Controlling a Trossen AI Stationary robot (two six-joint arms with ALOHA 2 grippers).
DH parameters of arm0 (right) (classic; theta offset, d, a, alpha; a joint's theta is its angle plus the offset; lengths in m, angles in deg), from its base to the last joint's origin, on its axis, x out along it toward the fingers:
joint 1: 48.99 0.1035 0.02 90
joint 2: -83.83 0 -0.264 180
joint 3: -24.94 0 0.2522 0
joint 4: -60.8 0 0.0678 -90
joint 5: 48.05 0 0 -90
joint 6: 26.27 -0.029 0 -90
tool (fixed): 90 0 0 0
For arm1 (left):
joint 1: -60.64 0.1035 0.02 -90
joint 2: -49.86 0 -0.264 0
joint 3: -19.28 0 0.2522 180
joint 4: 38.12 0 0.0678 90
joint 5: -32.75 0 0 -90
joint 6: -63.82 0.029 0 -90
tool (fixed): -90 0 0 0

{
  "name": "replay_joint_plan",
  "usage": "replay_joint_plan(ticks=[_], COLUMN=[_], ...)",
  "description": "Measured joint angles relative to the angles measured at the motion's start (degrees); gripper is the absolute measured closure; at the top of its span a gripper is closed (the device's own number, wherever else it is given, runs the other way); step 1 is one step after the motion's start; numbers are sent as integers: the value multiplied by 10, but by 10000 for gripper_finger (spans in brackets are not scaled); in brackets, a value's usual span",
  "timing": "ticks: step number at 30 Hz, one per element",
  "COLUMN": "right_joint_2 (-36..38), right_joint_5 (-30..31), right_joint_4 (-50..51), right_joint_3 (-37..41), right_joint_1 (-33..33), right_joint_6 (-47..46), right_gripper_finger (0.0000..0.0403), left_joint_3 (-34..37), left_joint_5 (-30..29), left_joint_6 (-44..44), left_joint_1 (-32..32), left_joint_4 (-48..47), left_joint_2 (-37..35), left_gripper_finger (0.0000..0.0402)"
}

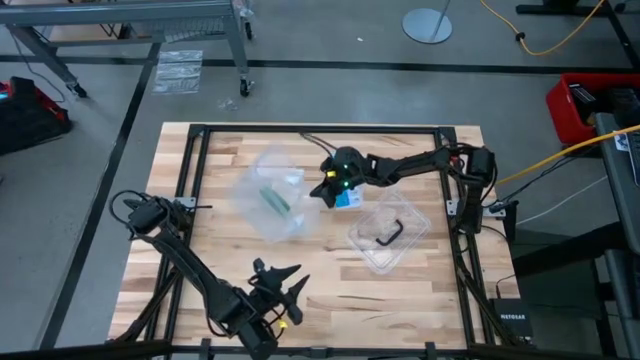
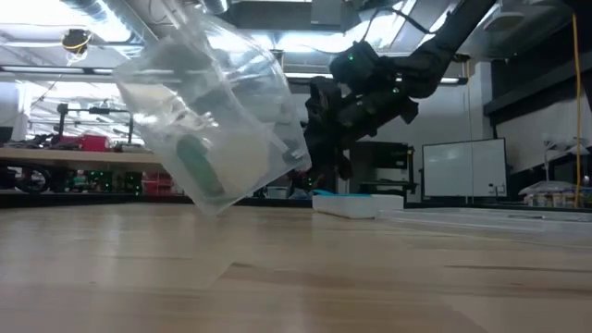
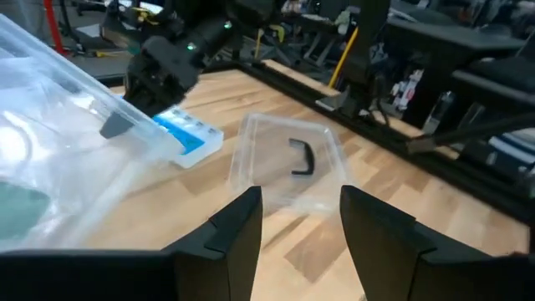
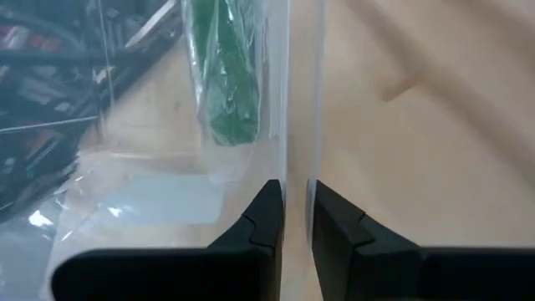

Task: Roll bandage
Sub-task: Adjust the transparent bin

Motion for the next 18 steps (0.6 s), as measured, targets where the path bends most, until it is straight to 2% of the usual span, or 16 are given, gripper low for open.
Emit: replay_joint_plan(ticks=[4, 7, 13, 18], right_joint_2=[0, 0, 0, 0], right_joint_5=[6, 0, 1, 61], right_joint_4=[26, 96, 250, 367], right_joint_3=[-11, -40, -131, -228], right_joint_1=[-27, -38, -38, -37], right_joint_6=[10, 20, 100, 164], right_gripper_finger=[359, 359, 359, 359], left_joint_3=[0, 0, 0, 0], left_joint_5=[-6, -7, -7, -7], left_joint_6=[32, 62, 80, 87], left_joint_1=[-1, -1, -1, -2], left_joint_4=[23, 43, 70, 86], left_joint_2=[-12, -15, -15, -15], left_gripper_finger=[247, 247, 247, 247])
